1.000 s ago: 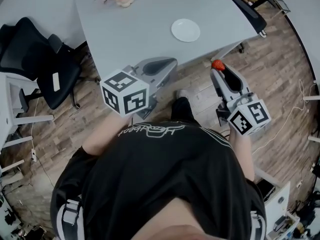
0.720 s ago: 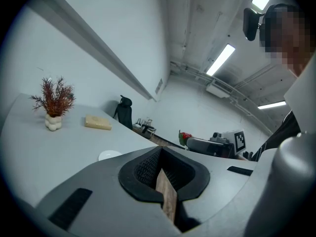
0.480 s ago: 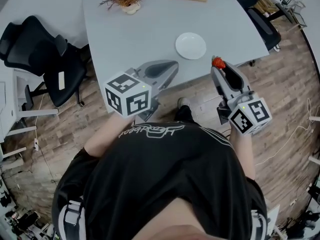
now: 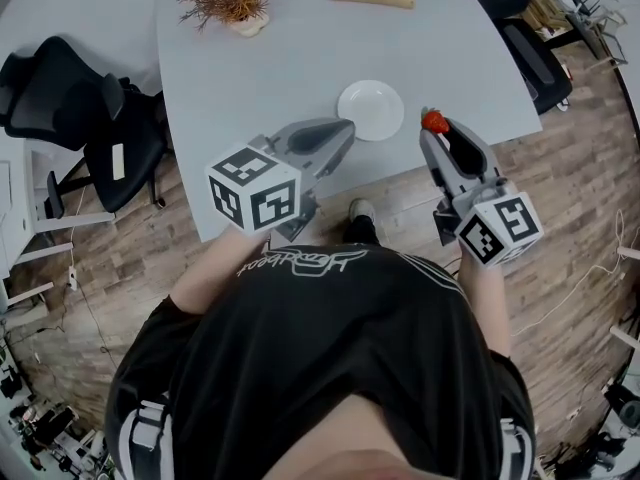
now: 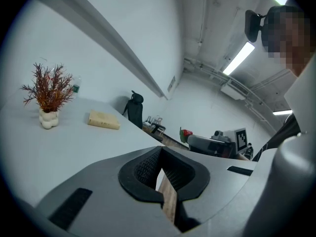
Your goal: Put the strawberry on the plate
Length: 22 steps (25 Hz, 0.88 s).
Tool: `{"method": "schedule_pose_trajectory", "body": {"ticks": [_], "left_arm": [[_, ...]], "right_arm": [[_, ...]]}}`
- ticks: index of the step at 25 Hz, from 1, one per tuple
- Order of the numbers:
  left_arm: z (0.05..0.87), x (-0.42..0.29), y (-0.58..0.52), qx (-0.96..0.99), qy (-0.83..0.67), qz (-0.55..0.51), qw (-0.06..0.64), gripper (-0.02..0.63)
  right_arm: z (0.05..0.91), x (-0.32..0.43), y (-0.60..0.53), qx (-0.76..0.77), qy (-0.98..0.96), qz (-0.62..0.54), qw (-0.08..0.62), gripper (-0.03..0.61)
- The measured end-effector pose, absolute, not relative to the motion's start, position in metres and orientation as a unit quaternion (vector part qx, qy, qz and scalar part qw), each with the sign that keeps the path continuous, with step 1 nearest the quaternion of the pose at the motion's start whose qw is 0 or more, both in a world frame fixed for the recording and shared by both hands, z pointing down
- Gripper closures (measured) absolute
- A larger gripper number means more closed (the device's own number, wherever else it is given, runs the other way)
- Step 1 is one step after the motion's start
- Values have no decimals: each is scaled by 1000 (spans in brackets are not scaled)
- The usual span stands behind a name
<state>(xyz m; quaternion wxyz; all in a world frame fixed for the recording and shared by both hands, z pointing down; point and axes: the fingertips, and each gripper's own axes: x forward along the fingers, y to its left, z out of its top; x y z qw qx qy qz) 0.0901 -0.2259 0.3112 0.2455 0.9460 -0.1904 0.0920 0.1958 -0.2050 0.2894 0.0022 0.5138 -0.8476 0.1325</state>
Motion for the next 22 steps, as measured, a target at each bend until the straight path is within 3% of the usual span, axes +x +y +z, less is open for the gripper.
{"method": "schedule_pose_trajectory", "body": {"ticks": [22], "left_arm": [[346,104,-259,927,-226,107,280,607]], "right_arm": [[312,206,-261,474,-869,137,33,453]]}}
